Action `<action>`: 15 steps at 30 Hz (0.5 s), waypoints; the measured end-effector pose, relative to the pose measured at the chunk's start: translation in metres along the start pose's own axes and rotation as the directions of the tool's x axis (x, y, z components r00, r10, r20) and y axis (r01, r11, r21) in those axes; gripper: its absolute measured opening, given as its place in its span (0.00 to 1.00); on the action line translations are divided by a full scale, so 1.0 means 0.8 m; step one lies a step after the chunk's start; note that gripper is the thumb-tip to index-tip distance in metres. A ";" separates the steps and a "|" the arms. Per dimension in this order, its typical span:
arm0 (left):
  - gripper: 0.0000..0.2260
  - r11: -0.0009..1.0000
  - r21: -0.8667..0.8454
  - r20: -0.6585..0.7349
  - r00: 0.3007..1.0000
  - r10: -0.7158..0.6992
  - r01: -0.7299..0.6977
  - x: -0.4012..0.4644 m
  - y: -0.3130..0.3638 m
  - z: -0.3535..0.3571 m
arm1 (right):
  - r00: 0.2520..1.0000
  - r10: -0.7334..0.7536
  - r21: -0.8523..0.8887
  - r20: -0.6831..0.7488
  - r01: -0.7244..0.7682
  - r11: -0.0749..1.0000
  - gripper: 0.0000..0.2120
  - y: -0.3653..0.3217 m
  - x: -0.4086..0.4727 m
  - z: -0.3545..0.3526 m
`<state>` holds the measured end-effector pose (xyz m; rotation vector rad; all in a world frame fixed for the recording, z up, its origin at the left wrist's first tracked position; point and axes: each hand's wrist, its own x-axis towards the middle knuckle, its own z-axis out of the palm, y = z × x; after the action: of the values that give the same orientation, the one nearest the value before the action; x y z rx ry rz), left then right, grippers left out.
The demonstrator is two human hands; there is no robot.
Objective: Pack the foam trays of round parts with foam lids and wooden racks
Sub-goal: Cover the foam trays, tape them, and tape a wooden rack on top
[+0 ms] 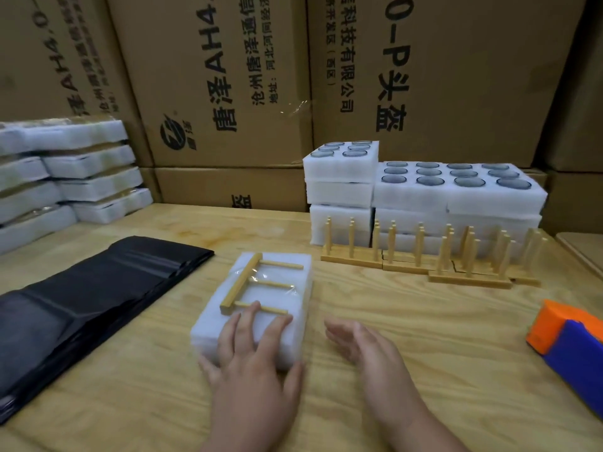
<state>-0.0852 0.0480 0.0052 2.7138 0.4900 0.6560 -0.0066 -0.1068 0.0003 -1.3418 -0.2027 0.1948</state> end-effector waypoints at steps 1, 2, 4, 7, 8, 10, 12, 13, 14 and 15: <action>0.33 1.000 0.007 0.023 1.000 -0.020 0.020 0.017 -0.008 0.005 | 1.000 0.011 0.035 -0.020 -0.010 0.999 0.19 0.002 0.004 0.000; 0.31 1.000 0.010 0.022 1.000 -0.022 0.022 0.034 -0.016 0.013 | 0.999 0.027 0.063 -0.039 -0.025 0.998 0.20 0.001 0.007 0.001; 0.29 1.000 -0.012 0.005 1.000 -0.023 0.023 0.068 -0.027 0.026 | 0.996 0.066 0.103 -0.061 -0.059 0.993 0.21 -0.001 0.012 0.006; 0.28 1.000 -0.015 -0.026 1.000 -0.010 0.009 0.113 -0.034 0.045 | 0.994 0.089 0.081 -0.062 -0.084 0.993 0.20 -0.006 0.015 0.013; 0.28 1.000 -0.012 -0.034 0.999 -0.004 0.004 0.126 -0.035 0.052 | 0.994 0.087 0.059 -0.065 -0.083 0.995 0.18 -0.008 0.015 0.015; 0.29 1.000 0.001 -0.056 0.998 0.010 -0.010 0.155 -0.034 0.066 | 0.994 0.069 0.009 -0.089 -0.068 0.998 0.15 -0.012 0.015 0.019; 0.28 1.000 0.003 -0.061 0.998 0.015 -0.014 0.184 -0.031 0.079 | 0.994 0.049 -0.068 -0.098 -0.056 0.996 0.15 -0.010 0.016 0.026; 0.28 1.000 0.002 -0.062 0.998 0.013 -0.013 0.198 -0.029 0.086 | 0.996 0.039 -0.123 -0.084 -0.050 0.991 0.16 -0.007 0.016 0.030; 0.28 1.000 0.002 -0.062 0.998 0.012 -0.012 0.212 -0.027 0.093 | 0.997 0.037 -0.178 -0.063 -0.048 0.983 0.16 -0.006 0.017 0.033; 0.28 1.000 -0.003 -0.063 0.998 0.013 -0.013 0.225 -0.026 0.099 | 0.998 0.043 -0.226 -0.041 -0.051 0.973 0.17 -0.006 0.018 0.034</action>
<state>0.0990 0.1204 -0.0008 2.7026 0.4863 0.7474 0.0007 -0.0781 0.0113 -1.5771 -0.1667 0.1921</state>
